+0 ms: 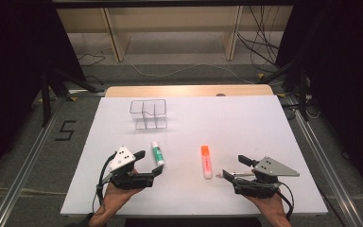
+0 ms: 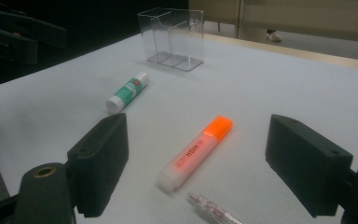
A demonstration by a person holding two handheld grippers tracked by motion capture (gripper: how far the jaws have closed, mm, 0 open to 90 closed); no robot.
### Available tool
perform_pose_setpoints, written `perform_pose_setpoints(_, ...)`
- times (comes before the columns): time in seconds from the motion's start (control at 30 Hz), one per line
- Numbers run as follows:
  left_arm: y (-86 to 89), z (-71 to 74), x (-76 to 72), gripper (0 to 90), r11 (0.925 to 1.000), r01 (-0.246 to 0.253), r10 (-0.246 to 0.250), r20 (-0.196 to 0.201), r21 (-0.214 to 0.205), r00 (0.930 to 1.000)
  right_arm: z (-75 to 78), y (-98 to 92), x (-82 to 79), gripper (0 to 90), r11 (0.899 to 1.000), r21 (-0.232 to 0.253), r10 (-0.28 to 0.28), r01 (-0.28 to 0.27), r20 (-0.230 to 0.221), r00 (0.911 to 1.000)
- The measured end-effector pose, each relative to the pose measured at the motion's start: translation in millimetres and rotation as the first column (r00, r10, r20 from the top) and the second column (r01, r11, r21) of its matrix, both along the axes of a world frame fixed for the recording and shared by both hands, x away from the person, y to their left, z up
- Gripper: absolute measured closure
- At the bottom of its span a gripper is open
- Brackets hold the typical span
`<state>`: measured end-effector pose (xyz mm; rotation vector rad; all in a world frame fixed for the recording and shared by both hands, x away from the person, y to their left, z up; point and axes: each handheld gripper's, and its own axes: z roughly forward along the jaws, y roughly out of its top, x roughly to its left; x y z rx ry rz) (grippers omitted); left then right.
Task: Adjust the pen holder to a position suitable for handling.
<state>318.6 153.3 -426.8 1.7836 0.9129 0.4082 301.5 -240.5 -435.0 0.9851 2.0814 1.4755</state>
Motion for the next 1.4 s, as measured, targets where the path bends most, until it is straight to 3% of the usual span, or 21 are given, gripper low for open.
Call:
perform_pose_setpoints(0.47, -0.3, 2.4, 3.6, 15.4, 0.9993, -0.035, 0.035, -0.009, -0.015, 0.9993, 0.4, -1.5, 0.0, 22.2, 1.000, 0.007, -0.013, 0.013, 0.001, 0.9999)
perform_pose_setpoints(0.67, 1.1, 8.5, 10.8, 15.4, 0.9982, -0.058, 0.058, -0.013, -0.013, 0.9982, 0.8, -1.7, -0.1, 22.3, 1.000, 0.012, -0.014, 0.014, 0.008, 0.9999)
perform_pose_setpoints(0.73, 2.6, 11.3, 14.6, 15.5, 0.9970, -0.077, 0.077, -0.002, 0.006, 0.9970, 1.0, -1.9, -0.2, 22.4, 1.000, 0.011, -0.015, 0.015, 0.005, 0.9999)
perform_pose_setpoints(0.8, 3.7, 14.1, 19.1, 15.6, 0.9901, -0.134, 0.134, 0.014, 0.041, 0.9910, 1.1, -1.8, -0.1, 22.4, 1.000, 0.013, -0.014, 0.014, 0.004, 0.9999)
perform_pose_setpoints(0.97, 8.4, 17.9, 34.2, 15.7, 0.9771, -0.207, 0.207, 0.018, 0.048, 0.9782, 1.2, -1.4, -0.5, 22.4, 1.000, 0.010, -0.015, 0.015, 0.005, 0.9999)
perform_pose_setpoints(1.03, 9.9, 19.9, 37.8, 15.8, 0.9687, -0.241, 0.240, 0.021, 0.061, 0.9705, 1.5, -1.5, -0.3, 22.4, 1.000, 0.012, -0.016, 0.016, 0.009, 0.9998)
perform_pose_setpoints(1.2, 17.1, 28.0, 47.8, 15.9, 0.9578, -0.283, 0.282, 0.030, 0.047, 0.9589, 1.2, -2.2, 0.1, 22.4, 1.000, 0.012, -0.018, 0.018, 0.007, 0.9998)
perform_pose_setpoints(1.27, 19.9, 31.4, 53.1, 15.9, 0.9501, -0.308, 0.306, 0.038, 0.051, 0.9513, 1.2, -1.9, 0.4, 22.5, 1.000, 0.017, -0.018, 0.018, 0.004, 0.9998)
perform_pose_setpoints(1.4, 25.8, 36.4, 67.7, 16.3, 0.9452, -0.322, 0.321, 0.025, 0.053, 0.9466, 0.6, -1.7, 0.8, 22.5, 1.000, 0.012, -0.018, 0.018, 0.005, 0.9998)
